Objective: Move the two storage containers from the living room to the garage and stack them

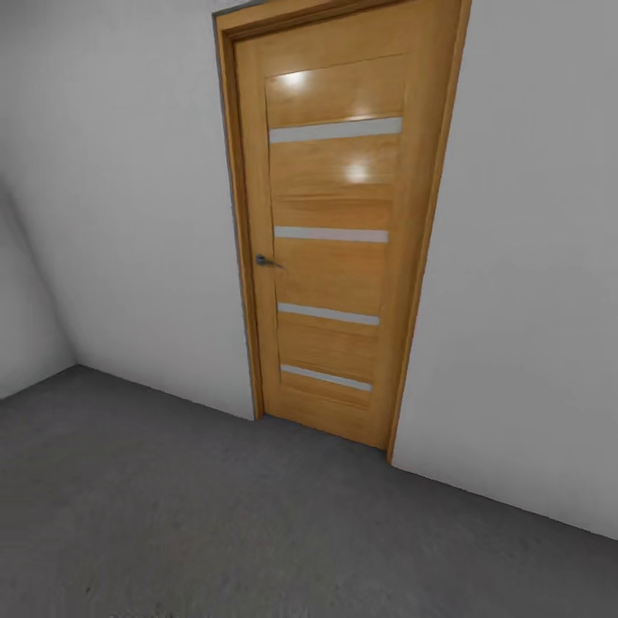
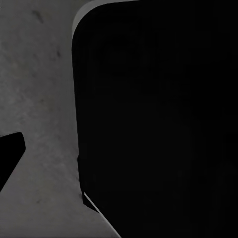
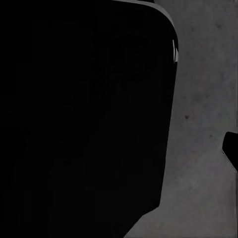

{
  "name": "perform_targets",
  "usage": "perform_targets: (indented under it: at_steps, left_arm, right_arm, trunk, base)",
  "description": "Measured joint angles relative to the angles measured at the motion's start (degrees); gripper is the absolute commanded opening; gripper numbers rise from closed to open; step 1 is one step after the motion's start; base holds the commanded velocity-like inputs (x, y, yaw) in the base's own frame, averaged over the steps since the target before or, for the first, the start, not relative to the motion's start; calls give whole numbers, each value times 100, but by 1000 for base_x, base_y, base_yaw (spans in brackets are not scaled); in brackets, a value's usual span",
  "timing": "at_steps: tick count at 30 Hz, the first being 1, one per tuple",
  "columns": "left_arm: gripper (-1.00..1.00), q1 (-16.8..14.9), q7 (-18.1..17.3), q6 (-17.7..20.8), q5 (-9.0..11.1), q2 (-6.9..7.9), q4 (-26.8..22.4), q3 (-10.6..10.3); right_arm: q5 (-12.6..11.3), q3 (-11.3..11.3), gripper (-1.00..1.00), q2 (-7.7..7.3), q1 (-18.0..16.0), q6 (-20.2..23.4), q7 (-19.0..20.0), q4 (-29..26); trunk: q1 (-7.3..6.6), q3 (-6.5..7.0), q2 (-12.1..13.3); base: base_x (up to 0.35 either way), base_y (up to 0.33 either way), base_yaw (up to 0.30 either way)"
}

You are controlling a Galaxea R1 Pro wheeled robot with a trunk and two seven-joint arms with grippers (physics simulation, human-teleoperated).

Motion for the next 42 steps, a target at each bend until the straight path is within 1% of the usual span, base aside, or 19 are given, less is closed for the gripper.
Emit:
perform_targets:
  at_steps: [32, 36, 42]
  left_arm:
    - [100, 0, 0, 0, 0, 0, 0, 0]
    - [100, 0, 0, 0, 0, 0, 0, 0]
    - [100, 0, 0, 0, 0, 0, -1, 0]
  right_arm:
    - [-8, -22, 100, 0, 0, -6, 0, 0]
    - [-8, -24, 100, 3, 0, -4, 0, 0]
    - [-8, -24, 100, 4, 0, 1, 0, 0]
  trunk:
    - [0, 0, 0]
    - [0, 0, 0]
    - [0, 0, 0]
  base:
    - [0, 0, 300]
    - [0, 0, 166]
    - [0, 0, 26]
